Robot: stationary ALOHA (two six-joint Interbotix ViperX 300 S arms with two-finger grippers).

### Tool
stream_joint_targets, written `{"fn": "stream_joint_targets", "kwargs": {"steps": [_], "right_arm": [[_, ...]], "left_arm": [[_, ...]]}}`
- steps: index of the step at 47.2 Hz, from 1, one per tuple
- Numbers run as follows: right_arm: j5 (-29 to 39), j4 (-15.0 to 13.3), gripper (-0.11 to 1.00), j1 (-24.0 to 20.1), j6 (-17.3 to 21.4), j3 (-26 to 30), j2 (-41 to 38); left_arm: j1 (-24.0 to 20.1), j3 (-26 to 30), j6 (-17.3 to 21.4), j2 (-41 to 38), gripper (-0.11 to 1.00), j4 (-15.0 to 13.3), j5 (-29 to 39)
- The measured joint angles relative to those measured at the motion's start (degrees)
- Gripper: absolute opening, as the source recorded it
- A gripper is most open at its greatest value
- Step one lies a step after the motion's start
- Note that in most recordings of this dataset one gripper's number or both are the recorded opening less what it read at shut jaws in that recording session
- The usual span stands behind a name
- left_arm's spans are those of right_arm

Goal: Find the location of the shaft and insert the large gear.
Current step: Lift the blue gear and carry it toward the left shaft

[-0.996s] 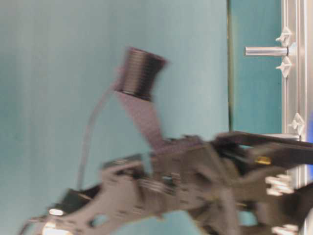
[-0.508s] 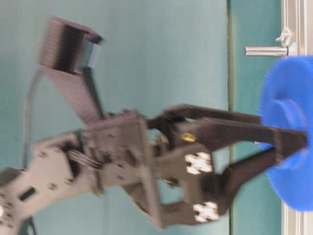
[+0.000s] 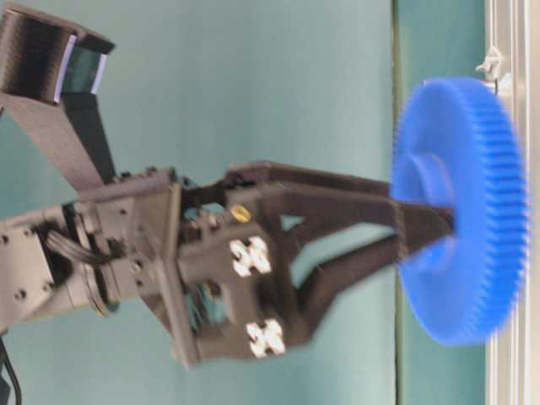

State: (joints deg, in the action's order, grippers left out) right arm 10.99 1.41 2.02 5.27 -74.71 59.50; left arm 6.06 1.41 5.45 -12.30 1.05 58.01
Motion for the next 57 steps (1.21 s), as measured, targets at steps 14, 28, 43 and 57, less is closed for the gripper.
{"fn": "stream_joint_targets", "kwargs": {"steps": [14,28,43,57], "right_arm": [[0.00,0.00,0.01,0.00,0.00,0.00,0.00],[-0.09,0.00,0.01,0.00,0.00,-0.09,0.00],[-0.09,0.00,0.01,0.00,0.00,-0.44,1.05],[-0.09,0.00,0.01,0.09,0.00,-0.79,2.46]], "left_arm": [[-1.58,1.49,1.49,0.00,0.72,0.00,0.09],[-4.31,2.46,2.29,0.00,0.72,0.09,0.18],[-5.10,4.39,5.36,-0.09,0.72,0.09,0.09],[-7.91,6.24,7.56,-1.85,0.72,0.09,-1.14]]}}
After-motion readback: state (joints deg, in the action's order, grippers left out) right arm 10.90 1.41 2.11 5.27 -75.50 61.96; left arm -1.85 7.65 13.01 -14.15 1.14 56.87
